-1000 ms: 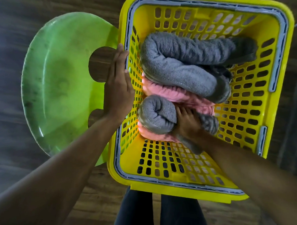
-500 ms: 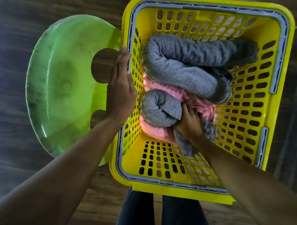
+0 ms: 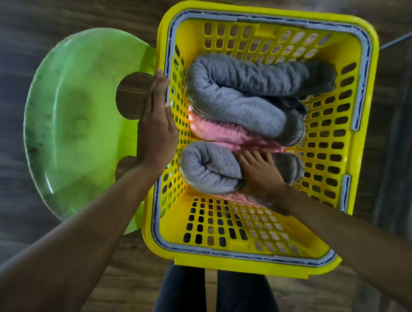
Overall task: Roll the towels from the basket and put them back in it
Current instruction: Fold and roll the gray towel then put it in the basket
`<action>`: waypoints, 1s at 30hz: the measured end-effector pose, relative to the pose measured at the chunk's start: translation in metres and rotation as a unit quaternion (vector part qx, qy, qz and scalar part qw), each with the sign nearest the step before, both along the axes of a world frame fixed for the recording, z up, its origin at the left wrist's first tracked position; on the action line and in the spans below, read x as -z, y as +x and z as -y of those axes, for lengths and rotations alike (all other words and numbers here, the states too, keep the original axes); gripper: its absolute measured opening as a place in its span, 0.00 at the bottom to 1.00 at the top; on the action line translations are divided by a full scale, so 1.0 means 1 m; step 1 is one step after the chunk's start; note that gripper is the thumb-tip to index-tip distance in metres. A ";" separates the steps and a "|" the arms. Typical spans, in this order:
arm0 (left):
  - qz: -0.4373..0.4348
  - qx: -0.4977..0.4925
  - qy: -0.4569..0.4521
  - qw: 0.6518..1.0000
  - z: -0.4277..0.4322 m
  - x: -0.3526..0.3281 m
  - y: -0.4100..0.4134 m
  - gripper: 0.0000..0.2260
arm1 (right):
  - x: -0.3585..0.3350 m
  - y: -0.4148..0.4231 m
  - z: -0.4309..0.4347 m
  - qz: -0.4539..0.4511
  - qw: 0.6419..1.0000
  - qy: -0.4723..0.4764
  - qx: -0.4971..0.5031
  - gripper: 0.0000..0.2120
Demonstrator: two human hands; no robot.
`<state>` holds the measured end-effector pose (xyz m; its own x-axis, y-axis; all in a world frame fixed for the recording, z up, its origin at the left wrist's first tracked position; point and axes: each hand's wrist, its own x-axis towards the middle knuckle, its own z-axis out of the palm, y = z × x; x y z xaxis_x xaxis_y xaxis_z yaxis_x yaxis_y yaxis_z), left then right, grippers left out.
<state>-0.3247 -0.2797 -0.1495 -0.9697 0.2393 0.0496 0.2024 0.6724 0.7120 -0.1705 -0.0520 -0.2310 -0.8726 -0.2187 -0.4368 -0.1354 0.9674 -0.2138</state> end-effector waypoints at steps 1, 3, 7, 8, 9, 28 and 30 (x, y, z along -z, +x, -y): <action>0.000 -0.001 0.000 1.000 0.000 0.000 0.000 0.20 | 0.008 0.004 -0.002 0.018 1.000 -0.001 -0.005 0.45; -0.002 -0.002 -0.004 1.000 0.000 0.000 0.001 0.20 | 0.023 0.012 -0.001 0.045 0.999 0.003 -0.004 0.49; -0.002 -0.003 -0.008 1.000 -0.001 -0.001 0.001 0.20 | 0.028 0.008 0.010 0.090 0.995 0.035 0.034 0.58; -0.001 -0.002 -0.008 1.000 -0.001 -0.001 0.001 0.20 | 0.024 0.007 0.010 0.093 0.994 0.043 0.037 0.59; 0.000 -0.001 -0.009 1.000 -0.002 -0.001 0.001 0.20 | 0.019 0.006 0.009 0.094 0.994 0.041 0.042 0.61; -0.023 -0.005 -0.035 0.999 -0.003 -0.003 0.003 0.19 | -0.042 -0.176 -0.048 -0.075 0.995 0.032 0.062 0.54; -0.026 -0.001 -0.037 0.999 -0.003 -0.003 0.003 0.19 | -0.036 -0.167 -0.052 -0.085 0.994 0.016 0.063 0.54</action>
